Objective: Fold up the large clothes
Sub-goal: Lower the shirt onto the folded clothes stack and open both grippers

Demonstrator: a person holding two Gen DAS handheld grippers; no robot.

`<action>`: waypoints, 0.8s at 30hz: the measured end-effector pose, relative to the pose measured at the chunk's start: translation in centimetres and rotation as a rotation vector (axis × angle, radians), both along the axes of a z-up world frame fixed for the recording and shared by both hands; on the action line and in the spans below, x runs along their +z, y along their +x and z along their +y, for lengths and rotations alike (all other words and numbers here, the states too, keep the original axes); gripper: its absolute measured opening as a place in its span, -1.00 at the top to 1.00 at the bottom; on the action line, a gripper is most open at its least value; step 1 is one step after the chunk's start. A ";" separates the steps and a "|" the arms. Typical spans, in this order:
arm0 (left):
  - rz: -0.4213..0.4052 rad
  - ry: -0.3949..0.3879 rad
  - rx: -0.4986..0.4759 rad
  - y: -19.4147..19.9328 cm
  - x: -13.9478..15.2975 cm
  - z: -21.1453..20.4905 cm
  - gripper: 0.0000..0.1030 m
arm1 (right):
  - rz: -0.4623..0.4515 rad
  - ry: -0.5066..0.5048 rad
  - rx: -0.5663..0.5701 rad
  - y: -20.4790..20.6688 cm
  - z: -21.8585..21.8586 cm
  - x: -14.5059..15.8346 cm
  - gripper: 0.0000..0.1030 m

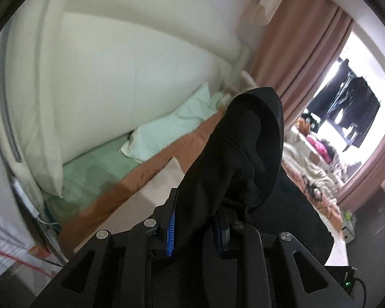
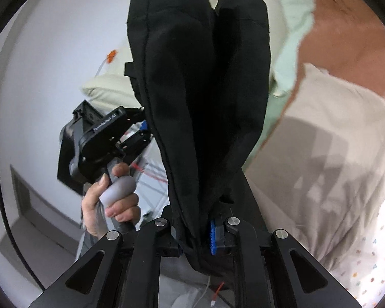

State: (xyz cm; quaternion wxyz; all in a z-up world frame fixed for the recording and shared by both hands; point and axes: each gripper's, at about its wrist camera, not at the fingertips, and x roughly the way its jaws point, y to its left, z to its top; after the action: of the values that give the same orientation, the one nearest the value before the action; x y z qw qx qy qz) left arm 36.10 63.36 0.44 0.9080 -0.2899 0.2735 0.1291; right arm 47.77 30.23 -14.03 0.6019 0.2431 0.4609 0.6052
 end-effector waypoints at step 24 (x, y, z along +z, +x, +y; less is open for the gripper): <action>0.195 0.025 0.127 -0.1 -12.2 -0.8 -0.19 | 0.046 -0.324 -0.119 12.2 -1.7 -13.1 0.73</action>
State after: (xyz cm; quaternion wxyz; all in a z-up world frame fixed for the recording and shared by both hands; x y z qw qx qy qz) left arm 35.97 62.52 -11.80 0.8707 -0.2814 0.3398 0.2175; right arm 59.94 28.55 -27.13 0.6573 0.1836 0.5509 0.4804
